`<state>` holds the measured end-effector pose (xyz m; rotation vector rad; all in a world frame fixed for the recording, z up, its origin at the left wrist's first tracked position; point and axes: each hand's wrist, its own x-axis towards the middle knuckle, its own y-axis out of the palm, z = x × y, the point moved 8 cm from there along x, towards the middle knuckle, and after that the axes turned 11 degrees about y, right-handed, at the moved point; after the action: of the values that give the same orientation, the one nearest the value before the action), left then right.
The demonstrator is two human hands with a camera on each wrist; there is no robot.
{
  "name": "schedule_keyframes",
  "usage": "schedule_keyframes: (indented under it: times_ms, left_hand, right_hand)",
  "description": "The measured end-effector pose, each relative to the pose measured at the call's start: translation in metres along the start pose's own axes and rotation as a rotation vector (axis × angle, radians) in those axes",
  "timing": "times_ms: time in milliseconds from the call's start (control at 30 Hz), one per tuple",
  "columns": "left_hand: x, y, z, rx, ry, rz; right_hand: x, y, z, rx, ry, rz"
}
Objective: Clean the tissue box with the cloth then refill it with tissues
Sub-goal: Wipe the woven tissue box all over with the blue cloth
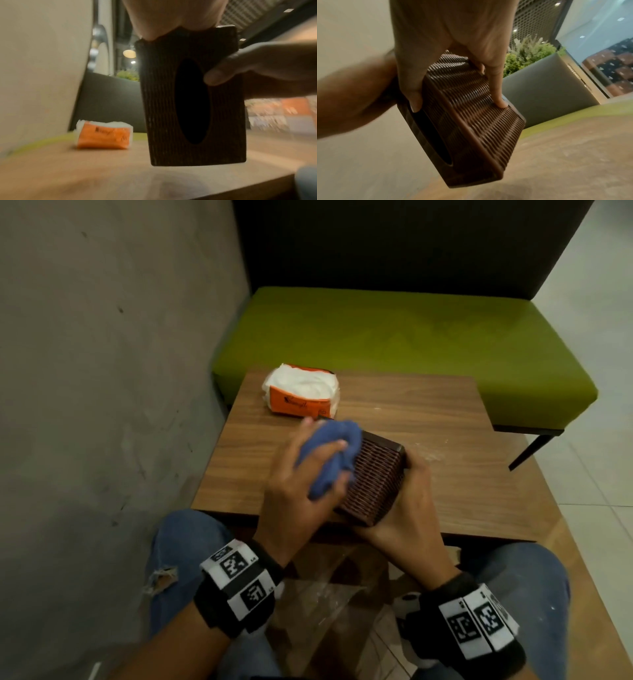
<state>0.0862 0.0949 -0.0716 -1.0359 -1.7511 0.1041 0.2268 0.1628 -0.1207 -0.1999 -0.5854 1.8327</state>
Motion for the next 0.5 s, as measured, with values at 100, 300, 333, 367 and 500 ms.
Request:
schedule_keyframes:
  times_ms: [100,300,333,367,500]
  left_hand:
    - [-0.010,-0.014,0.030,-0.136,-0.379,-0.290]
    - [-0.015,-0.006,0.014,-0.237,-0.462,-0.482]
    - [-0.015,-0.006,0.012,-0.207,-0.435,-0.492]
    - [-0.017,-0.006,0.014,-0.205,-0.418,-0.500]
    - [-0.027,0.006,0.022,-0.291,-0.447,-0.439]
  right_hand:
    - [-0.003,-0.002,-0.004,-0.039,0.043,-0.036]
    - [-0.001,-0.005,-0.001,0.063,0.131,-0.107]
    - [0.001,-0.003,-0.002,0.060,0.145,-0.106]
    - [0.002,-0.002,-0.003,0.069,0.163,-0.107]
    - [0.005,-0.002,-0.009,0.176,0.272,-0.132]
